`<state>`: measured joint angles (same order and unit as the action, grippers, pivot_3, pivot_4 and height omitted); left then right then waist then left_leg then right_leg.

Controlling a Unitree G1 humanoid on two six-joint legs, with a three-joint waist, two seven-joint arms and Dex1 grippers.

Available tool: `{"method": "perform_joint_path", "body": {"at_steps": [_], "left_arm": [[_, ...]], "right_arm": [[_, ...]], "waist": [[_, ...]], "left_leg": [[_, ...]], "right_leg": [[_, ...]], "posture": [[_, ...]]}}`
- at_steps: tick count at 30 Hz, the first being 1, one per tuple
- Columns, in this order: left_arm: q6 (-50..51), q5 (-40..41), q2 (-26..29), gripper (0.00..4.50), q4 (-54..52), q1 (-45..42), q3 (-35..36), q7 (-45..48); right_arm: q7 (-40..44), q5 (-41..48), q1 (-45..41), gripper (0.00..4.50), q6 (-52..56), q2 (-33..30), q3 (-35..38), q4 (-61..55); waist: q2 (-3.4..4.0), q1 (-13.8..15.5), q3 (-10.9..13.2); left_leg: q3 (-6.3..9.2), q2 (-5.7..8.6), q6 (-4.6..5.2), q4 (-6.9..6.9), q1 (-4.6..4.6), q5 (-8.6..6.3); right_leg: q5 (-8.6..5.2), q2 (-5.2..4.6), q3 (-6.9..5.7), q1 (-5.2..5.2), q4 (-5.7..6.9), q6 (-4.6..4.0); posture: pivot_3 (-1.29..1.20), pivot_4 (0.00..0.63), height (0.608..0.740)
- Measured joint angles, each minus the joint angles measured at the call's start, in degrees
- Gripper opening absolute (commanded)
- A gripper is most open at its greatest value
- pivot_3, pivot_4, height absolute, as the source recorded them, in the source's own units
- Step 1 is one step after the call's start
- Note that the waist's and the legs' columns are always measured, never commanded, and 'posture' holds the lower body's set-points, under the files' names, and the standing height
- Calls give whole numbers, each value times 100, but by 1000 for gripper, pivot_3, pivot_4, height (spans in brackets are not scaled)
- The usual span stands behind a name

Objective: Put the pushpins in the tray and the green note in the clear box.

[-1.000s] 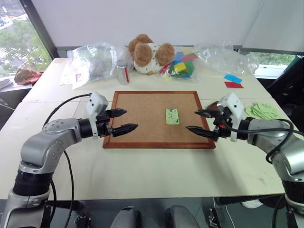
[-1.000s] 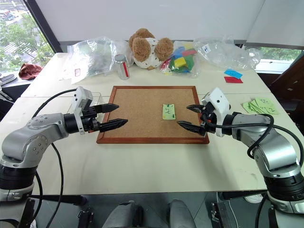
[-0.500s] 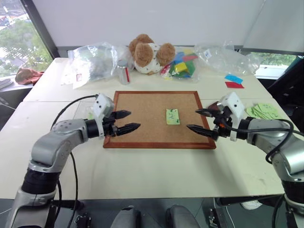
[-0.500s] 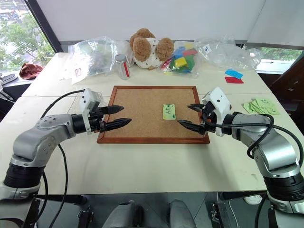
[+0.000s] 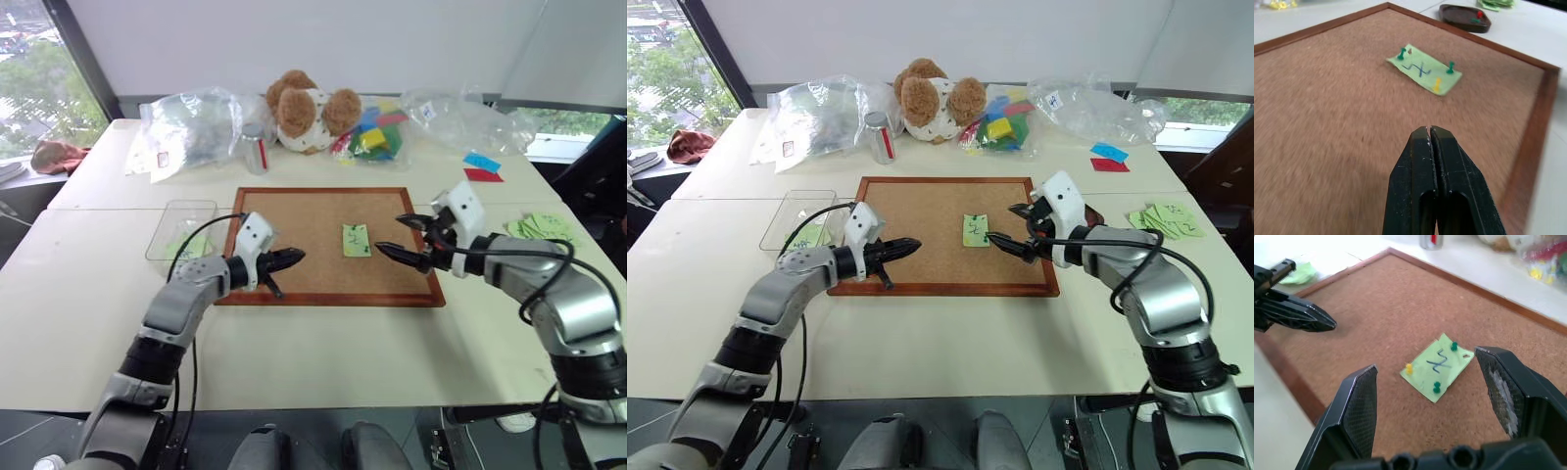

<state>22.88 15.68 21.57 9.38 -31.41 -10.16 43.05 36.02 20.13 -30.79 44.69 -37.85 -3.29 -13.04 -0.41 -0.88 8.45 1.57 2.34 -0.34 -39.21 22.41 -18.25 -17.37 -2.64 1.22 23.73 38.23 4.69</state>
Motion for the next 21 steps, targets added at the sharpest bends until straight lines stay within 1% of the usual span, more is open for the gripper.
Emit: {"method": "perform_joint_path", "body": {"at_steps": [5, 9, 10, 11, 14, 21], "left_arm": [[-361, -397, -113, 39, 556, 7, -95, -79], [-474, -502, -154, 39, 606, 22, -81, -97], [-486, -511, -164, 1, 621, 23, -76, -106], [-492, -516, -177, 0, 621, 24, -75, -111], [-488, -521, -188, 0, 619, 40, -52, -136], [-454, -522, -201, 0, 494, 162, 21, -242]], "right_arm": [[-339, -331, -568, 3467, 31, 600, -309, 902], [-472, -657, -1023, 3467, -385, 1114, -502, 1948], [-499, -752, -1137, 3204, -540, 1262, -529, 2272], [-525, -813, -1184, 2941, -629, 1317, -552, 2447], [-598, -1093, -1401, 2941, -1043, 1436, -614, 3223], [-608, -1296, -1610, 2941, -1652, 1683, -546, 4151]], "waist": [[0, 6, 0], [0, 3, -1], [0, 6, -2], [0, 9, -2], [0, 2, -3], [1, -27, -4]], "left_leg": [[0, 0, -5, 3, 5, 3], [-3, 0, -5, -1, 4, 3], [-2, 0, -5, -1, 4, 3], [-2, 1, -5, -1, 4, 3], [-2, 1, -5, -1, 2, 3], [-3, 1, -10, -1, -1, 6]], "right_leg": [[0, 1, -1, 13, 10, 0], [0, 1, 0, 11, 11, 0], [0, 1, -1, 11, 11, 0], [0, 1, -1, 11, 12, 0], [0, 0, -2, 10, 14, 0], [0, 0, -1, 12, 26, 0]], "posture": [[0, 150, 740], [0, 150, 740], [0, 150, 740], [0, 150, 740], [0, 150, 740], [0, 150, 740]]}}
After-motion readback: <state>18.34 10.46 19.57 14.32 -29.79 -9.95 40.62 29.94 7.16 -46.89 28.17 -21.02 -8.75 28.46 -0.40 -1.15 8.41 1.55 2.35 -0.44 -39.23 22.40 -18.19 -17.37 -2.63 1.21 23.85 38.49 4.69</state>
